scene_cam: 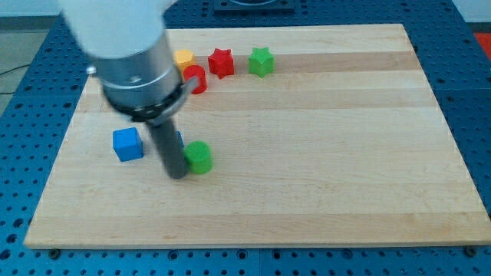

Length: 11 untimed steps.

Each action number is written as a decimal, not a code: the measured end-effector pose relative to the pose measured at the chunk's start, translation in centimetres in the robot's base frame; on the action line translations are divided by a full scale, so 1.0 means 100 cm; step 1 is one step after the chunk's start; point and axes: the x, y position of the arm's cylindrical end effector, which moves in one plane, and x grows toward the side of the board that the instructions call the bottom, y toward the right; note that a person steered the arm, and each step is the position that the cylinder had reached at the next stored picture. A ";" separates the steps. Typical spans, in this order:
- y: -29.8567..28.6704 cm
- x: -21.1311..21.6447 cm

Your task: Place the yellow heart at the left center

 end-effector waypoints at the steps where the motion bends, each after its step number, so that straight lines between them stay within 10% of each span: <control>1: 0.039 -0.018; 3: 0.135 -0.007; 4: 0.061 -0.039; 6: 0.122 -0.011; 8: 0.265 -0.212; 10: 0.109 -0.270; 11: 0.138 -0.197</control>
